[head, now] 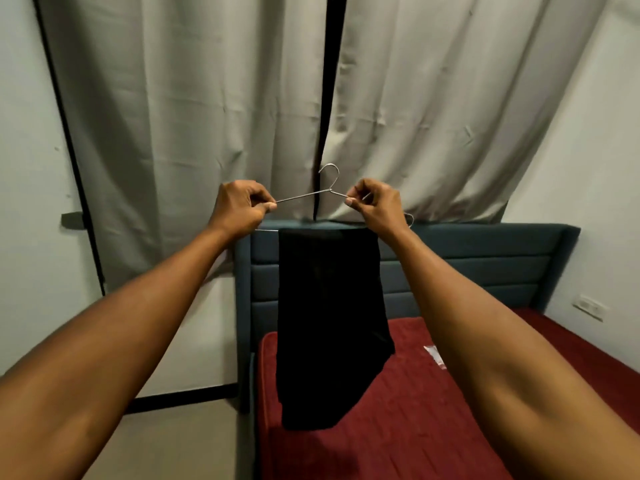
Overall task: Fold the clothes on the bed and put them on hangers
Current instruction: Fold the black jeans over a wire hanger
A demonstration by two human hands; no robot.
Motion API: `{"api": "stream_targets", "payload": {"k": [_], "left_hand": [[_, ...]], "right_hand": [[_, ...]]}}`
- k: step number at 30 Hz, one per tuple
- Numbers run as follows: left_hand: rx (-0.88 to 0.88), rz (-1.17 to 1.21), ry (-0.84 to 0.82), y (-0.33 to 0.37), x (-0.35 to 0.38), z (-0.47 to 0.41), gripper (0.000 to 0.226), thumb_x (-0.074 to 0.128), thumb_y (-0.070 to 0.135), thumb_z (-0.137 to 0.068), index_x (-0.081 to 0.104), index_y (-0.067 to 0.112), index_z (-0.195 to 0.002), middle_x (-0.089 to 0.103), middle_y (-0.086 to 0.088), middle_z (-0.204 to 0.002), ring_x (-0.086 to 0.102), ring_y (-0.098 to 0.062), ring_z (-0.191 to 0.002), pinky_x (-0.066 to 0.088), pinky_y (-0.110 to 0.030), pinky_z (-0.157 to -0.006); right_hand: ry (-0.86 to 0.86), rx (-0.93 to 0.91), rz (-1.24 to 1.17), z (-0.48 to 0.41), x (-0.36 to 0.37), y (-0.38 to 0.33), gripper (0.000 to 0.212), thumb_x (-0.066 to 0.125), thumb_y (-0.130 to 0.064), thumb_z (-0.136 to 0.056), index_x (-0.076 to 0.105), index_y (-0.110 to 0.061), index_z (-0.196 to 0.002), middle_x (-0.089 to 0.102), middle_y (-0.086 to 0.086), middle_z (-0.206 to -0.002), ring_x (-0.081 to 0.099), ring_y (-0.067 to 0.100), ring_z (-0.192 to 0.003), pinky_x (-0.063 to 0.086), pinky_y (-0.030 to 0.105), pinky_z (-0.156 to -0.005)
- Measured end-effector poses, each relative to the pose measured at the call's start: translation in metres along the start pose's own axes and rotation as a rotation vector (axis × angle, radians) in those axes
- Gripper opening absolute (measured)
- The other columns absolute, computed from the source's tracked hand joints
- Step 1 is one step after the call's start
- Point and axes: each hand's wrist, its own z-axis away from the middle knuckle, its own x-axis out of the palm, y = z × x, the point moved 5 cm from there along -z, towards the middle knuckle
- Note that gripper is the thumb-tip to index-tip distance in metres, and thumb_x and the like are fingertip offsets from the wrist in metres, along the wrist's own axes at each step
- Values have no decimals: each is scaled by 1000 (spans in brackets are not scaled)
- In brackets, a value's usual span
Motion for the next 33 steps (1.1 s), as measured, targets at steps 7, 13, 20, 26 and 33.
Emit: {"api": "stream_targets", "payload": {"k": [7, 13, 20, 26, 33], "left_hand": [[5, -113, 47, -12, -121, -95, 4, 84, 17, -80, 80, 18, -80, 74, 6, -73, 69, -7, -69, 52, -19, -66], [40, -231, 99, -24, -215, -126, 15, 80, 39, -82, 78, 24, -83, 70, 10, -71, 64, -7, -65, 51, -23, -62], [17, -310, 346, -55, -310, -154, 6, 84, 19, -82, 80, 16, -79, 75, 3, -73, 67, -9, -66, 53, -25, -66], [-49, -409, 435, -130, -382, -202, 8, 84, 16, -81, 79, 15, -76, 72, 4, -68, 67, -17, -65, 52, -28, -65], [-146, -509, 509, -245, -462, -253, 8, 83, 11, -83, 78, 13, -77, 71, 5, -67, 64, -9, -60, 54, -24, -65]], "right_hand": [[-25, -41, -57, -111, 37, -96, 12, 87, -16, -81, 75, -13, -83, 65, -8, -67, 49, -1, -54, 39, 13, -56], [-38, -153, -179, -165, 99, -186, 18, 88, -26, -79, 72, -32, -73, 65, -10, -65, 51, 4, -57, 43, 26, -59], [-101, -341, -238, -221, 179, -284, 15, 87, -40, -78, 73, -35, -78, 67, -11, -70, 59, 9, -58, 52, 36, -60], [-316, -363, -362, -297, 253, -291, 22, 83, -34, -86, 75, -14, -81, 73, 4, -65, 67, 17, -54, 53, 32, -51], [-495, -300, -924, -380, 416, -305, 29, 77, -22, -89, 75, 6, -95, 59, 5, -59, 47, 16, -53, 38, 23, -54]]}}
